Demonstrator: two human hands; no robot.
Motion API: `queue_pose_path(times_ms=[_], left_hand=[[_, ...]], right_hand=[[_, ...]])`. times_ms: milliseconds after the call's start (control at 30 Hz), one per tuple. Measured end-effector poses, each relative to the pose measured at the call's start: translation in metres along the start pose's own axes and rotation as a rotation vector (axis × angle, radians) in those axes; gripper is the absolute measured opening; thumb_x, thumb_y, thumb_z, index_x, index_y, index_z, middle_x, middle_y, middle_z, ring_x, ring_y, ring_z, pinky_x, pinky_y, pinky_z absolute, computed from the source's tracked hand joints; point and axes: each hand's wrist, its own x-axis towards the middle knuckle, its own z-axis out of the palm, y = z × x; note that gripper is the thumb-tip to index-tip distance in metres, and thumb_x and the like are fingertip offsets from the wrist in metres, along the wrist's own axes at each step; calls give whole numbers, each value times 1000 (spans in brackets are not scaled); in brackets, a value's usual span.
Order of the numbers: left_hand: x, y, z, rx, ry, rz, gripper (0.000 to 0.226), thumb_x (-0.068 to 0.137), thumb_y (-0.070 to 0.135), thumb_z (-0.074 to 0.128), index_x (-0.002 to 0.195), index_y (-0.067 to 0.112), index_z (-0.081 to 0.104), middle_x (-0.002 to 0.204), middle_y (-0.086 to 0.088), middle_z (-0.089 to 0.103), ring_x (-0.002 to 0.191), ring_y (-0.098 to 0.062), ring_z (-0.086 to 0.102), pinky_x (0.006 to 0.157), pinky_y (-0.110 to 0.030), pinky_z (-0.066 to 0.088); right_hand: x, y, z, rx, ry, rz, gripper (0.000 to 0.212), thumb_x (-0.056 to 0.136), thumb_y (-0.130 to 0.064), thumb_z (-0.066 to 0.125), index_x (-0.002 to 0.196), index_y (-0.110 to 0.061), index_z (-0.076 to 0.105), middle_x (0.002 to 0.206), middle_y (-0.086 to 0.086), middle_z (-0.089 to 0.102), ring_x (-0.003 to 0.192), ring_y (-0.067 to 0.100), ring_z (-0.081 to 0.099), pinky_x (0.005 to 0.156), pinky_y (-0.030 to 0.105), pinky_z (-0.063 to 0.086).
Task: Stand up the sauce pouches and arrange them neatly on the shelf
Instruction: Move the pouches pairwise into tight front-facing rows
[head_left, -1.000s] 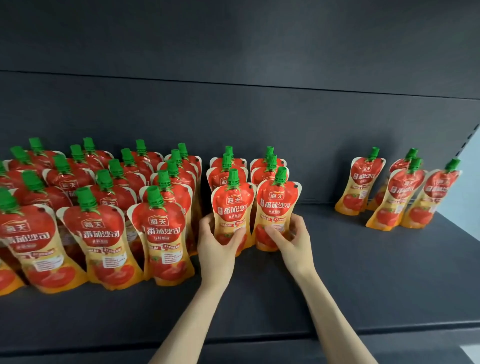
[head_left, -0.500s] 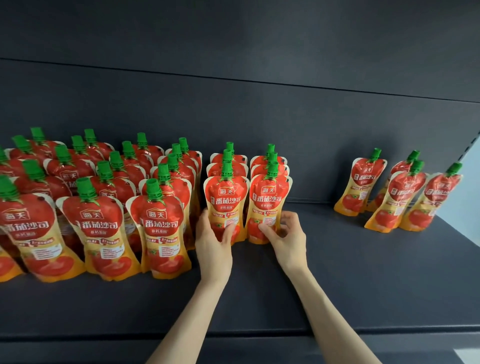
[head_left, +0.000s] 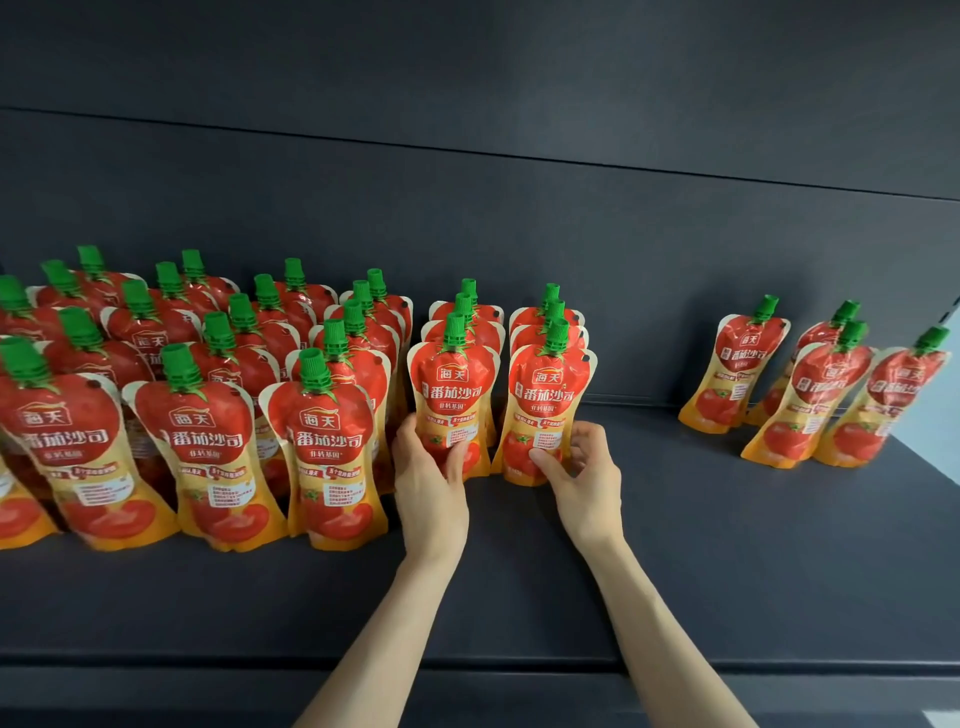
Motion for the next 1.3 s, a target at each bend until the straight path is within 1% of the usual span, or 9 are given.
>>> queue_pose_path(times_ms=[133,233,400,633,800,933,1067,1300], left_hand=[[1,0,0,17,12,-15,59,86,28,64,135,7,38,134,-10,50,125,-26,48,97,-32,41],[0,0,0,28,5,-23,60,85,26,66,135,9,38,134,-9,50,125,-25,48,98,-34,42],[1,1,0,31,-21,-27,61,83,23,68,134,8,39,134,-9,51,124,-25,49,97,-34,42],[1,0,1,24,-35,-28,59,84,24,67,134,10,39,134,-8,50,125,-24,48,98,-33,41],[0,1,0,32,-31,-36,60,83,24,69,134,9,40,133,-9,51,124,-25,48,97,-34,42],[0,1,0,65,-33,-32,60,83,27,68,133,9,40,133,-9,50,123,-26,49,96,-37,45],[1,1,0,74,-43,-22,60,83,27,67,133,9,39,133,-9,50,123,-26,49,95,-37,45],[1,0,-1,51,-53,-24,59,84,25,67,133,8,39,133,-10,50,124,-26,47,97,-36,43]], right_hand=[[-1,-1,-2,10,5,-2,31,84,-14,69,106,-16,47,94,-15,58,83,-6,57,65,-2,42],[-1,-2,-3,15,12,-6,31,84,-14,69,106,-16,47,94,-15,58,83,-6,57,65,-1,42],[0,-2,-4,11,8,-5,31,84,-14,69,106,-16,47,93,-18,57,83,-7,56,66,-2,42],[2,-1,-5,3,-3,3,34,85,-16,67,111,-14,46,103,-8,58,88,-5,55,68,-2,43],[0,-2,-6,16,-6,9,36,84,-16,69,110,-17,44,100,-12,56,89,-4,55,69,-2,43],[-1,-3,-5,-6,-17,18,42,82,-17,72,112,-19,44,100,-16,56,88,-7,55,68,0,44],[-1,-2,-5,-21,-29,19,39,86,-12,67,117,-12,44,106,-9,56,85,-9,53,66,-3,41],[0,-2,-4,-36,-35,17,34,86,-12,66,111,-18,43,106,-8,56,86,-8,54,67,-2,42]])
